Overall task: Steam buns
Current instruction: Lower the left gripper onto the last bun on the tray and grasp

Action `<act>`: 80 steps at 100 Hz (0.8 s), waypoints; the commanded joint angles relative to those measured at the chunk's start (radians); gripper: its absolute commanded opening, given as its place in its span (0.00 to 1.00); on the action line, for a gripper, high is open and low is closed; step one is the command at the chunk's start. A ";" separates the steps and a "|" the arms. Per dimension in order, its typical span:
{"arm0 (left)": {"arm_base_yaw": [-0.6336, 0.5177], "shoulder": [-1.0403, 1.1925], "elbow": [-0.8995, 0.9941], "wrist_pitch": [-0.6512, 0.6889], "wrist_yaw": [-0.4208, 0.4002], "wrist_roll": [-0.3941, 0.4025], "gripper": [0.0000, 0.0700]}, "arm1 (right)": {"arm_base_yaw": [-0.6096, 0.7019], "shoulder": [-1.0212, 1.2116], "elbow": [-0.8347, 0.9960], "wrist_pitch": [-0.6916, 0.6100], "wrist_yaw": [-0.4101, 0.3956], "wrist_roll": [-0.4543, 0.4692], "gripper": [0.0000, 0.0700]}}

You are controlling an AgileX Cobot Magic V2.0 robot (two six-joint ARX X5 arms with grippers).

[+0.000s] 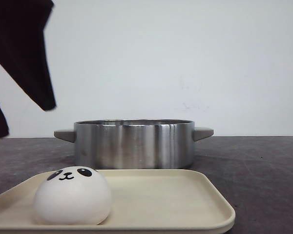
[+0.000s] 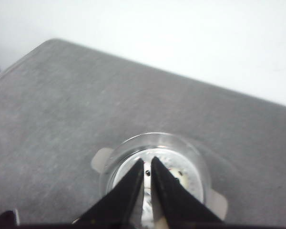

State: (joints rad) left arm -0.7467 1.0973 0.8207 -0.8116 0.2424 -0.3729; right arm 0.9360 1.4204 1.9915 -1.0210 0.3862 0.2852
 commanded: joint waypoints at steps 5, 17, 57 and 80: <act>-0.024 0.061 0.011 0.039 0.005 -0.006 0.79 | 0.023 -0.025 0.019 -0.005 0.025 0.023 0.02; -0.046 0.130 0.011 0.075 0.002 -0.006 0.80 | 0.031 -0.054 0.019 -0.010 0.034 0.031 0.02; -0.060 0.366 0.011 0.182 -0.021 -0.010 0.79 | 0.033 -0.069 0.019 -0.094 0.034 0.068 0.02; -0.060 0.444 0.011 0.183 -0.057 -0.014 0.79 | 0.045 -0.069 0.019 -0.118 0.035 0.070 0.02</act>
State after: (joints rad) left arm -0.7967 1.4940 0.8455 -0.6228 0.2012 -0.3820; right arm 0.9688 1.3418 1.9907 -1.1416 0.4191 0.3420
